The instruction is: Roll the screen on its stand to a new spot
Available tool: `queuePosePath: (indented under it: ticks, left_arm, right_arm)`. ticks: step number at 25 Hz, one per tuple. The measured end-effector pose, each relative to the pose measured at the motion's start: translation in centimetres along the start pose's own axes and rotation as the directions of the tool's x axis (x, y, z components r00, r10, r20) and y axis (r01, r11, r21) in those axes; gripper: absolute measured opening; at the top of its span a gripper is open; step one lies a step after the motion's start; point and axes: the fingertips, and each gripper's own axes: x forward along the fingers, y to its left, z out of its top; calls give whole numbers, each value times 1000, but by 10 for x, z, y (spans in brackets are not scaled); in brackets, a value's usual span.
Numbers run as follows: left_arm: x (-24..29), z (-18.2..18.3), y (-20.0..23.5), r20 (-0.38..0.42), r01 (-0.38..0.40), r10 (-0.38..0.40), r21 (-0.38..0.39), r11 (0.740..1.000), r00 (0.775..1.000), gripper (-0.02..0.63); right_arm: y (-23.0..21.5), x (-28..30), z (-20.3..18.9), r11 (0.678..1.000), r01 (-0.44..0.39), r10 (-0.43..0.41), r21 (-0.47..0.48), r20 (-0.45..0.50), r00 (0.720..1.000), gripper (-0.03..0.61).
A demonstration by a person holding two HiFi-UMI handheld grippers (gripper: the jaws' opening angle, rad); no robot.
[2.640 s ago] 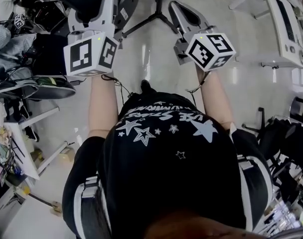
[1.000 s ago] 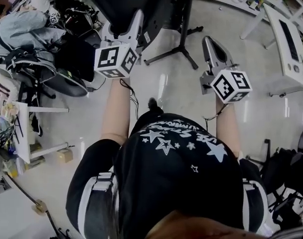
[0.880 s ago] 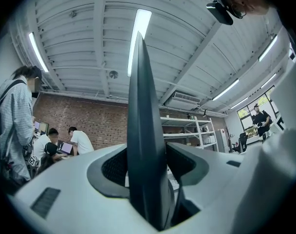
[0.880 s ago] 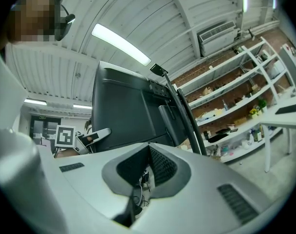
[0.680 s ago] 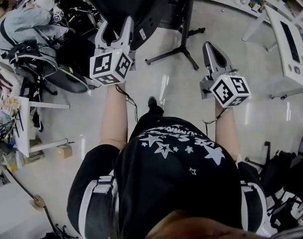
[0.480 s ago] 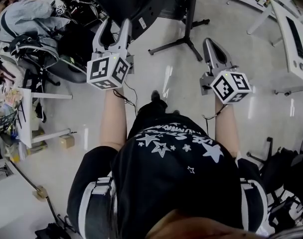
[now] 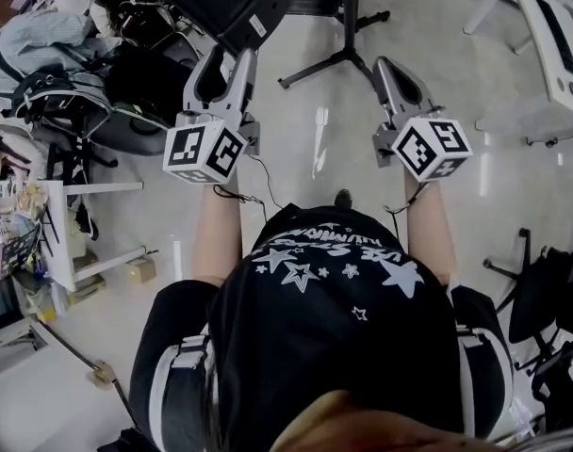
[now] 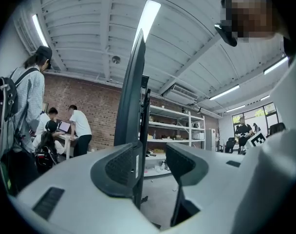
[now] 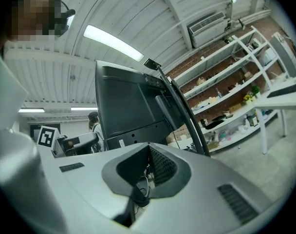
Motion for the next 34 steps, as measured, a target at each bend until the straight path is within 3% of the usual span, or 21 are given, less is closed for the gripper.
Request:
queuePosePath:
  ticks: [5, 10, 15, 19, 29, 34]
  left_arm:
    - [-21, -12, -2, -46, 57, -59, -61, 997, 997, 214]
    - [-51, -10, -1, -61, 55, -57, -21, 998, 997, 141]
    - [-81, -10, 8, -66, 46, -48, -28, 999, 997, 49]
    - [-105, -12, 8, -81, 48, -50, -32, 998, 995, 17]
    - [-162, -15, -4, -103, 109, -114, -48, 993, 988, 9]
    - [-185, -14, -15, -109, 141, -144, -39, 989, 983, 9]
  right_arm:
    - [23, -10, -8, 999, 37, -38, -16, -11, 999, 6]
    - [46, -23, -21, 997, 73, -73, -11, -18, 997, 6]
    - [75, -31, -40, 997, 75, -76, -13, -36, 996, 6]
    - [95, -45, -52, 996, 82, -83, -16, -52, 995, 6]
    - [144, -85, -87, 996, 85, -87, -23, -105, 991, 6]
    - [167, -100, -90, 996, 77, -80, -44, -76, 994, 6]
